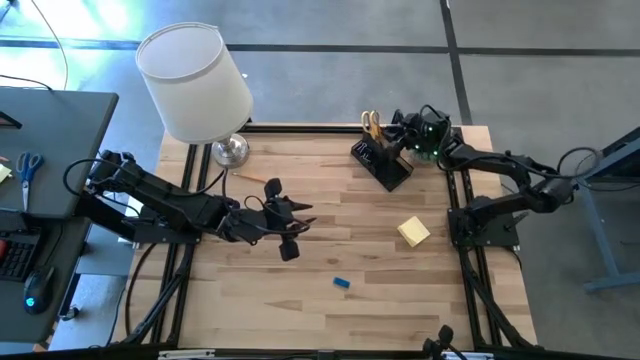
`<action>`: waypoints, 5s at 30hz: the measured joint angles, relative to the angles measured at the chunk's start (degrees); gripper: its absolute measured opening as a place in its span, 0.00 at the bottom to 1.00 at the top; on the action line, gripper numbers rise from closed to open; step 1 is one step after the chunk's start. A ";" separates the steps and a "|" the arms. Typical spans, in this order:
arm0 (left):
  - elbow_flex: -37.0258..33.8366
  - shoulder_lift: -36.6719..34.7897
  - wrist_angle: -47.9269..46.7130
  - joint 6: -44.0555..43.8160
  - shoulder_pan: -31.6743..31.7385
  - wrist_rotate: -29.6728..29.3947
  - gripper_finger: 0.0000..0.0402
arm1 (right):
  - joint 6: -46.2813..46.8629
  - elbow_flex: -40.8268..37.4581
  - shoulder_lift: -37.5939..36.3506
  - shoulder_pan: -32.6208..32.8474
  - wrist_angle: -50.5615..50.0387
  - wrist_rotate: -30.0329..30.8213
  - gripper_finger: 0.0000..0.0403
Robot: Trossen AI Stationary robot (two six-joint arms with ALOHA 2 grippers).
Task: Pick and place office supplies into organizer
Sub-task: Put the orange pencil into the desk organizer
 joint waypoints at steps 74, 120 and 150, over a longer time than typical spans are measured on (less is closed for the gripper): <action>-4.35 11.36 -40.88 10.73 33.44 19.98 0.32 | -18.34 0.50 -5.04 40.55 -2.04 -4.40 0.32; -3.70 25.39 -32.52 19.55 44.50 33.36 0.08 | -20.85 0.50 -5.05 40.56 -3.36 -6.84 0.32; 12.46 20.93 4.50 -1.53 31.71 56.95 0.00 | -8.85 -13.53 -12.70 61.33 7.98 13.07 0.32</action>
